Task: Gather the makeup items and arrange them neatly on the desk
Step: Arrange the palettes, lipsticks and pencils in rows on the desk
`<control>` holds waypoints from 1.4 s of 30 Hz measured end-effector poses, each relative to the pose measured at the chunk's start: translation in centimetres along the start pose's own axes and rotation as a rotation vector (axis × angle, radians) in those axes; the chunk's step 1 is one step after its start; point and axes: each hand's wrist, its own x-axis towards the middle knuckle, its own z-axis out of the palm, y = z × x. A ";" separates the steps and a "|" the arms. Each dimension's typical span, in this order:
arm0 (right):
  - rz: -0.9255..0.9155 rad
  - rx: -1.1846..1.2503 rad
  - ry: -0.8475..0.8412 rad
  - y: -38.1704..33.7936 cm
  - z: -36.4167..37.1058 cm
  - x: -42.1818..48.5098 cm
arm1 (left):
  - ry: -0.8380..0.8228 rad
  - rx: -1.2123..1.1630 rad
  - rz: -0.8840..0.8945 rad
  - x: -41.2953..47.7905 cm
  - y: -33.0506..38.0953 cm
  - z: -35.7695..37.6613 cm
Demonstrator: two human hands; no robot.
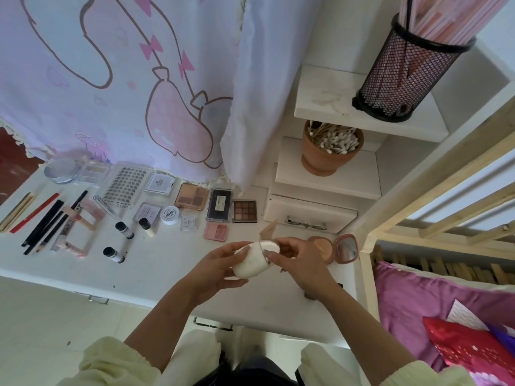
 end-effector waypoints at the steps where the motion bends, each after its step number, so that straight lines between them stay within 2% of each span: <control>1: -0.035 -0.023 -0.011 0.0 -0.2 0.0 | -0.007 -0.019 -0.013 0.0 -0.1 -0.1; 7: -0.088 -0.072 -0.092 -0.7 -1.3 -0.2 | -0.028 -0.058 -0.060 0.2 -0.4 -0.2; 11: -0.144 -0.218 -0.122 -1.1 -1.4 -0.2 | -0.022 -0.057 -0.099 0.2 -0.4 0.1; 17: -0.445 -0.495 -0.117 -1.3 -1.2 -0.8 | -0.051 -0.161 -0.283 0.6 0.0 -0.1; 19: -0.579 -0.578 -0.104 -1.2 -1.2 -1.0 | -0.070 -0.185 -0.309 0.6 0.2 -0.1; 20: -0.587 -0.573 -0.112 -1.2 -1.2 -1.0 | -0.067 -0.178 -0.297 0.7 0.2 -0.1; 23: -0.388 -0.412 -0.122 -2.0 -1.1 -1.3 | -0.007 -0.149 -0.177 0.7 0.1 0.0; 26: -0.206 -0.193 -0.005 -1.9 -0.2 -1.3 | 0.047 -0.101 -0.056 0.5 -0.1 0.0; 29: -0.091 -0.037 0.119 -1.6 0.7 -1.3 | 0.013 -0.044 -0.008 0.3 -0.3 -0.2; 32: -0.017 0.004 0.118 -1.5 0.7 -1.2 | 0.016 -0.057 -0.002 0.2 -0.3 -0.3; 35: 0.017 0.102 0.001 -1.5 0.2 -1.0 | 0.021 -0.061 -0.010 0.2 -0.3 -0.4; 39: -0.075 -0.015 -0.073 -1.9 -0.9 -1.1 | 0.014 -0.067 -0.050 0.2 -0.4 -0.5; 42: -0.133 -0.089 -0.065 -1.8 -1.2 -1.0 | 0.005 -0.082 -0.067 0.2 -0.4 -0.4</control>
